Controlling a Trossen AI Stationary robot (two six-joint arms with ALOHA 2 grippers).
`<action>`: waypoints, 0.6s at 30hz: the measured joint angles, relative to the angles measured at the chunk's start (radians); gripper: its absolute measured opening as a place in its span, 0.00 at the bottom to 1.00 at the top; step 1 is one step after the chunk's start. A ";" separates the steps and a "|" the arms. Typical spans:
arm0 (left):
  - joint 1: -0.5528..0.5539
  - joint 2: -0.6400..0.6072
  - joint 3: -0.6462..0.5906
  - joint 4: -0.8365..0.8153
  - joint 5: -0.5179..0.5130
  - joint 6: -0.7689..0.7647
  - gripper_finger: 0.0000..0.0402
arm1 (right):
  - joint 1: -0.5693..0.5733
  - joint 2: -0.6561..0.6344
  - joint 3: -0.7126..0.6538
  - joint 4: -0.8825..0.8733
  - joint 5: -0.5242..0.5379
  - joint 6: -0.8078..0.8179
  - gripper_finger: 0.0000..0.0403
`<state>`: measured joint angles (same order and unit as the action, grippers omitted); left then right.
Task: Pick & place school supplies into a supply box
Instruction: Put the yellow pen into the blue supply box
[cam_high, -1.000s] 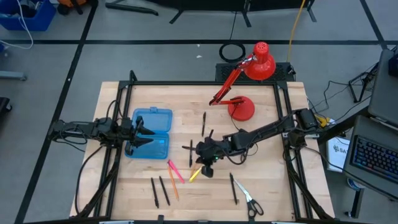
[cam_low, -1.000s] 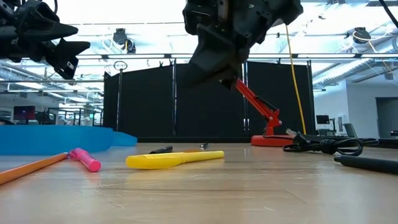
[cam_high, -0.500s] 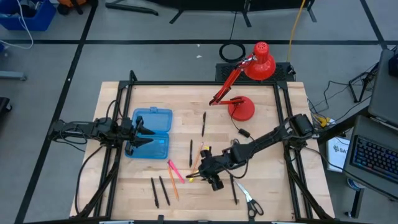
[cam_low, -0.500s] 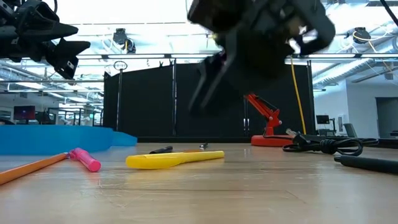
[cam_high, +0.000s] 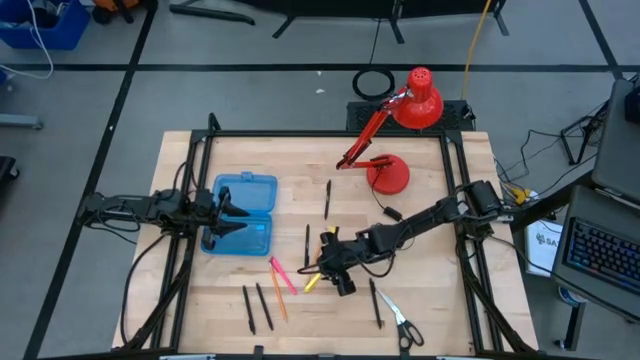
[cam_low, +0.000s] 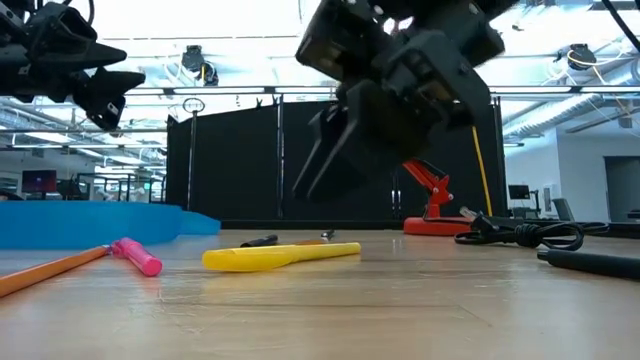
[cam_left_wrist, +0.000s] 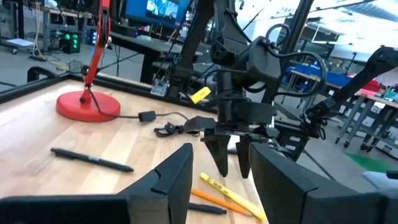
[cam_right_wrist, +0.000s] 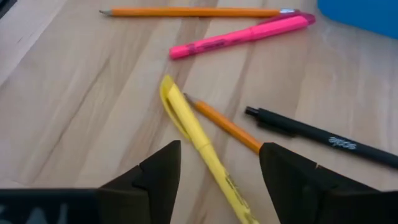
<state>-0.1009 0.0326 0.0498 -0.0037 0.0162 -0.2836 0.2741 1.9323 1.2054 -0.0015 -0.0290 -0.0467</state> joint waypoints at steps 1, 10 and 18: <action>0.000 0.000 0.000 -0.002 0.000 0.000 0.40 | 0.000 0.000 -0.017 0.024 -0.001 0.000 0.50; 0.000 0.000 0.000 -0.002 0.000 0.000 0.40 | -0.005 0.029 -0.073 0.160 -0.029 -0.003 0.49; 0.000 0.000 0.000 -0.018 -0.002 0.000 0.40 | -0.008 0.054 -0.080 0.156 -0.029 0.008 0.49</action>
<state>-0.1009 0.0326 0.0498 -0.0219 0.0138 -0.2840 0.2661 1.9861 1.1255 0.1547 -0.0578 -0.0390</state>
